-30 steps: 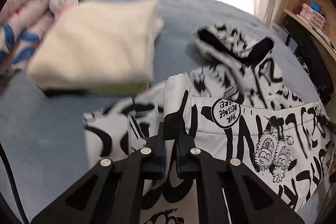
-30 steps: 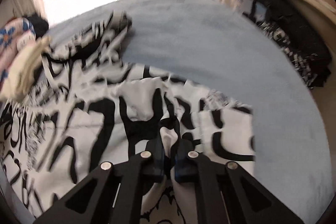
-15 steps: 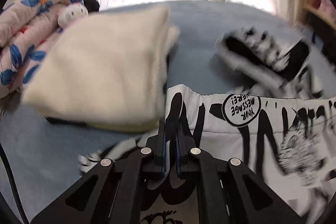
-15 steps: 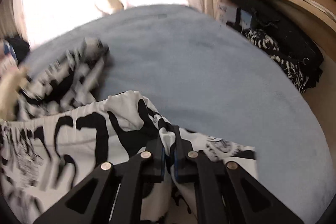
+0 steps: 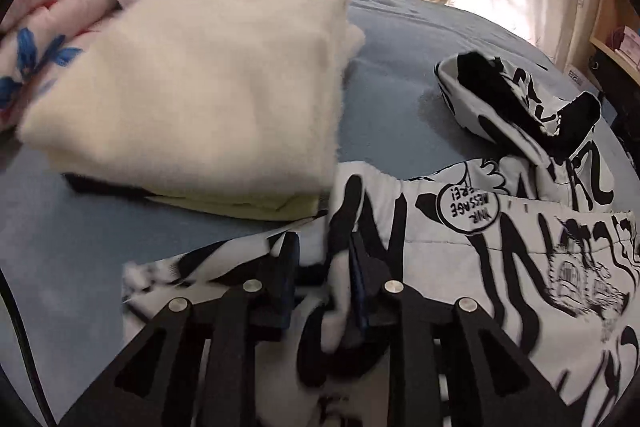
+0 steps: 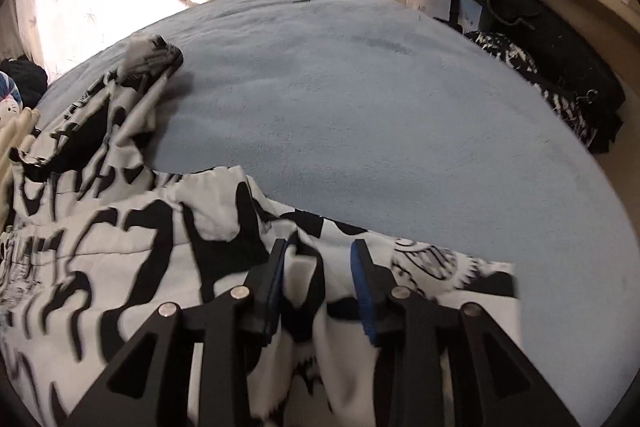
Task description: Fold large clothes
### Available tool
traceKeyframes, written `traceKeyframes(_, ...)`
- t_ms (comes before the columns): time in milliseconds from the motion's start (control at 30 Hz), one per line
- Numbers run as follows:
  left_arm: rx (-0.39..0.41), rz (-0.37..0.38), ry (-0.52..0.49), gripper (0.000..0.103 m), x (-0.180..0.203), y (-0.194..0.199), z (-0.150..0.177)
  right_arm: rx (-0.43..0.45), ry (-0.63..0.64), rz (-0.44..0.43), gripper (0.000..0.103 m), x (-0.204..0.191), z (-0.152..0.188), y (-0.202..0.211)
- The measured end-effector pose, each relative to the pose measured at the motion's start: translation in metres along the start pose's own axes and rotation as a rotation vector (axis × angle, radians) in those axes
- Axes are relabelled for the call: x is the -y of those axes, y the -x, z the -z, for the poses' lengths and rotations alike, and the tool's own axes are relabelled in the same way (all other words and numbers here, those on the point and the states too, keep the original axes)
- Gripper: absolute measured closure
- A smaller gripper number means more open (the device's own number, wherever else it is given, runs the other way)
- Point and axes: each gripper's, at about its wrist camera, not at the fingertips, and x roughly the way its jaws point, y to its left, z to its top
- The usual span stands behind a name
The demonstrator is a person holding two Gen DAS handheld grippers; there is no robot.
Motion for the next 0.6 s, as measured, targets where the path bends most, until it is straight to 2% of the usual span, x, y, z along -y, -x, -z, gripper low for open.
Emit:
traceKeyframes(100,0.042,-0.002,0.003,0.08,0.002,0.044,0.007,0.064,0.008,-0.002,0.07,-0.01,0.001,0.045)
traceKeyframes(167,0.073,0.041,0.02,0.077,0.009,0.076,0.018,0.086,0.055,-0.036,0.069,-0.034,0.011,0.075)
traceKeyframes(233,0.079,0.099,0.033,0.076,0.022,0.098,0.03,0.071,0.099,-0.077,0.068,-0.06,0.025,0.089)
traceKeyframes(367,0.055,0.147,0.041,0.076,0.056,0.116,0.064,0.018,0.184,-0.229,0.068,-0.119,0.065,0.105)
traceKeyframes(433,0.034,0.153,0.033,0.076,0.067,0.113,0.08,0.009,0.24,-0.249,0.068,-0.144,0.087,0.104)
traceKeyframes(500,-0.006,0.131,0.015,0.076,0.076,0.1,0.096,-0.004,0.29,-0.218,0.068,-0.156,0.103,0.097)
traceKeyframes(567,-0.022,0.05,-0.022,0.076,0.075,0.086,0.108,-0.005,0.296,-0.187,0.068,-0.144,0.11,0.085)
traceKeyframes(600,-0.034,0.02,-0.031,0.076,0.071,0.079,0.112,-0.003,0.288,-0.199,0.06,-0.136,0.111,0.084)
